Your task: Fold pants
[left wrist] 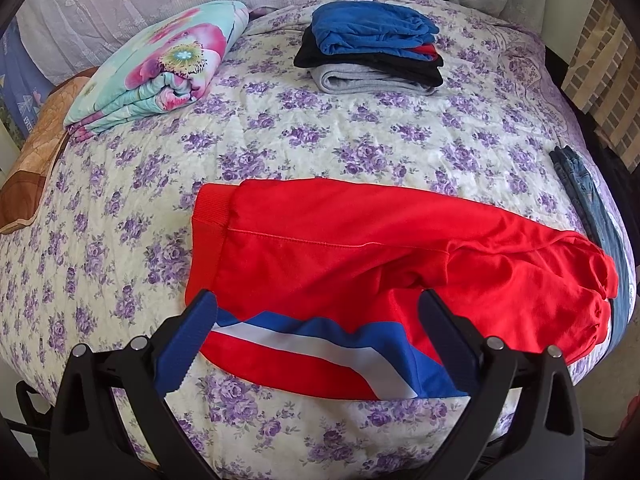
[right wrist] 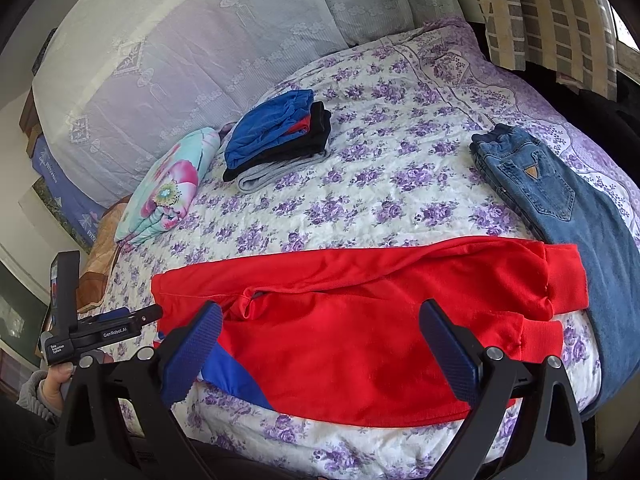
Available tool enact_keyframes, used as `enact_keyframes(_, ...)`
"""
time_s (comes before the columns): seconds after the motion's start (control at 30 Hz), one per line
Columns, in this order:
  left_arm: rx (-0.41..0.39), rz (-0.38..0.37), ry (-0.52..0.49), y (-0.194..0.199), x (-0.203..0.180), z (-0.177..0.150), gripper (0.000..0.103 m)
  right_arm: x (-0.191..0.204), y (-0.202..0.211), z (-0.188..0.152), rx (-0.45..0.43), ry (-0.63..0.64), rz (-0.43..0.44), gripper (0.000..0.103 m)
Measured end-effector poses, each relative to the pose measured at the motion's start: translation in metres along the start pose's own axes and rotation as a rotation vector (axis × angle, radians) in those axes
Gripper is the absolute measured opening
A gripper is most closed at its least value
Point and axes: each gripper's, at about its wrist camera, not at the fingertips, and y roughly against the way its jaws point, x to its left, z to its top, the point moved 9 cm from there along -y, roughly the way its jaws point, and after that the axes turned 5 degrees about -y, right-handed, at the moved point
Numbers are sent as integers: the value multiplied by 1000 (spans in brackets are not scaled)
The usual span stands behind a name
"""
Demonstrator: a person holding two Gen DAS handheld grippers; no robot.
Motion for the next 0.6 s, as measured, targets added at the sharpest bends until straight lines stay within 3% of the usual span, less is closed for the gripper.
enact_keyframes(0.6, 8, 2, -5, -3, -3, -5, 98, -1, 3, -1, -2, -1, 0, 99)
